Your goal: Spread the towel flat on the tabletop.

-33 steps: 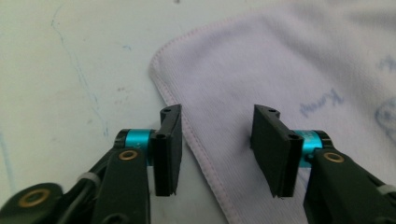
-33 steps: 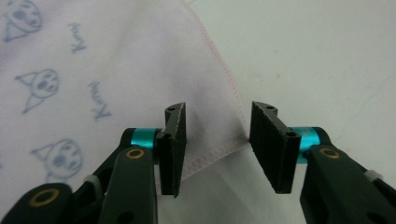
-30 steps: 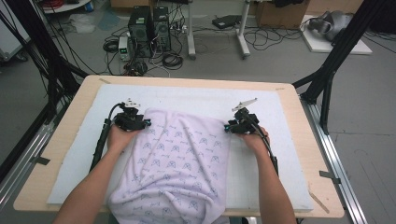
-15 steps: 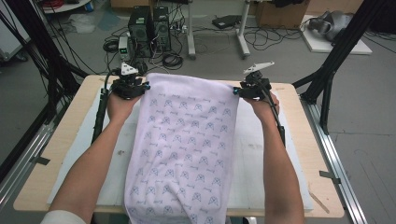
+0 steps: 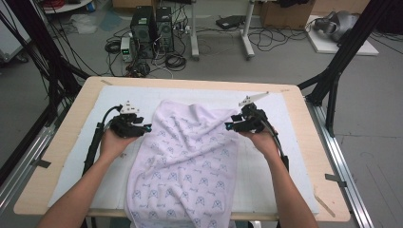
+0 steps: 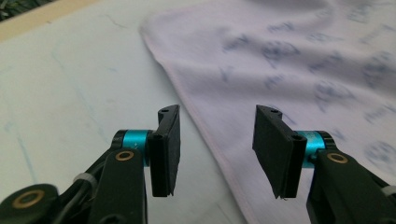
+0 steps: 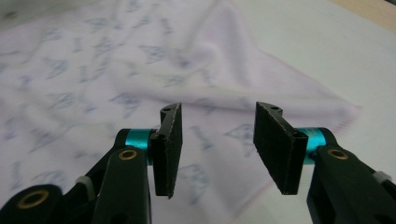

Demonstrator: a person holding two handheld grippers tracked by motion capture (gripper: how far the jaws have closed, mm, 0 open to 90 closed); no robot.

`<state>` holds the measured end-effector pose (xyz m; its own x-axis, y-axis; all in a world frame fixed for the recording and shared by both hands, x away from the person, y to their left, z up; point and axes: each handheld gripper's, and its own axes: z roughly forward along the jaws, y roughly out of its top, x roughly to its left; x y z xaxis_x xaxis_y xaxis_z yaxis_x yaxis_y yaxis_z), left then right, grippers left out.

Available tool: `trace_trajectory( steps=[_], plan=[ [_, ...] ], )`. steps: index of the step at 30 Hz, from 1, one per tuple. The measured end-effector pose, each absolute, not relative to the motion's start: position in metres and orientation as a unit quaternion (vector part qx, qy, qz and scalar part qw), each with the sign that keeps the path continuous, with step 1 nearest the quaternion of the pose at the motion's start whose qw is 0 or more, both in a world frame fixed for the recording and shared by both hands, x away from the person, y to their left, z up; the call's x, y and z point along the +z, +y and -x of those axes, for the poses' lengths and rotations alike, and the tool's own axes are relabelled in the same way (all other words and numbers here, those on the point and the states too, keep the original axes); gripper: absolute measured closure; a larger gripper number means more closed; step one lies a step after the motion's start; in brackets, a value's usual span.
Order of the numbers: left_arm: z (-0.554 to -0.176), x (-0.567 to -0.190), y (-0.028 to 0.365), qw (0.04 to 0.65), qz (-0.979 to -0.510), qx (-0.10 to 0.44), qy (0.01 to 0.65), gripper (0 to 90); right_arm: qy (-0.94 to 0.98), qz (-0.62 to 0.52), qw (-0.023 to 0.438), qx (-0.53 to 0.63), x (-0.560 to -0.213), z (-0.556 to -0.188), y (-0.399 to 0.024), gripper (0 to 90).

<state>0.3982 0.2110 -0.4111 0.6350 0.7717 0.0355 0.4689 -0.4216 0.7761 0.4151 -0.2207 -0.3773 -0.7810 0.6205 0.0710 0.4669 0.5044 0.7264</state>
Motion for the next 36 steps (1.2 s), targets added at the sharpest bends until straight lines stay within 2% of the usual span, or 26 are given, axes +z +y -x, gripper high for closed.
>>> trace_trajectory(
  steps=[1,2,3,6,8,11,14,16,17,22,23,26,33,36],
  plan=[
    [-0.392,-0.412,0.212,0.382,-0.823,0.191,0.375,51.8,0.862,-0.316,0.100,0.385,-0.377,-0.415,-0.221,52.3],
    [-0.381,-0.416,0.213,0.376,-0.834,0.189,0.356,54.4,0.861,-0.296,0.098,0.401,-0.380,-0.391,-0.217,52.7],
    [-0.379,-0.418,0.214,0.372,-0.838,0.187,0.353,55.4,0.865,-0.289,0.097,0.399,-0.381,-0.383,-0.216,52.7],
    [-0.379,-0.421,0.218,0.370,-0.840,0.181,0.354,60.9,0.872,-0.277,0.092,0.394,-0.387,-0.364,-0.212,52.7],
    [-0.385,-0.430,0.218,0.356,-0.846,0.159,0.364,63.2,0.880,-0.266,0.088,0.384,-0.398,-0.341,-0.210,53.0],
    [-0.384,-0.438,0.214,0.350,-0.855,0.154,0.350,85.7,0.881,-0.264,0.083,0.384,-0.410,-0.325,-0.214,54.4],
    [-0.382,-0.435,0.214,0.329,-0.855,0.184,0.357,87.9,0.883,-0.271,0.079,0.375,-0.418,-0.320,-0.218,54.5],
    [-0.379,-0.430,0.220,0.336,-0.847,0.188,0.367,85.2,0.880,-0.274,0.069,0.381,-0.421,-0.315,-0.220,54.4],
    [-0.369,-0.423,0.224,0.358,-0.838,0.197,0.363,74.3,0.880,-0.259,0.069,0.392,-0.422,-0.304,-0.220,54.5],
    [-0.339,-0.411,0.229,0.389,-0.832,0.197,0.345,62.9,0.881,-0.230,0.062,0.407,-0.424,-0.283,-0.215,54.4],
    [-0.321,-0.407,0.229,0.400,-0.835,0.189,0.328,62.2,0.883,-0.218,0.061,0.410,-0.423,-0.273,-0.214,54.4],
    [-0.299,-0.408,0.227,0.412,-0.840,0.178,0.304,60.0,0.886,-0.206,0.055,0.412,-0.424,-0.265,-0.212,54.4],
    [-0.233,-0.429,0.225,0.422,-0.858,0.133,0.259,52.0,0.901,-0.154,0.031,0.404,-0.433,-0.228,-0.203,54.4],
    [-0.219,-0.438,0.227,0.413,-0.871,0.108,0.244,52.0,0.909,-0.145,0.026,0.390,-0.442,-0.221,-0.199,59.7]
  ],
)
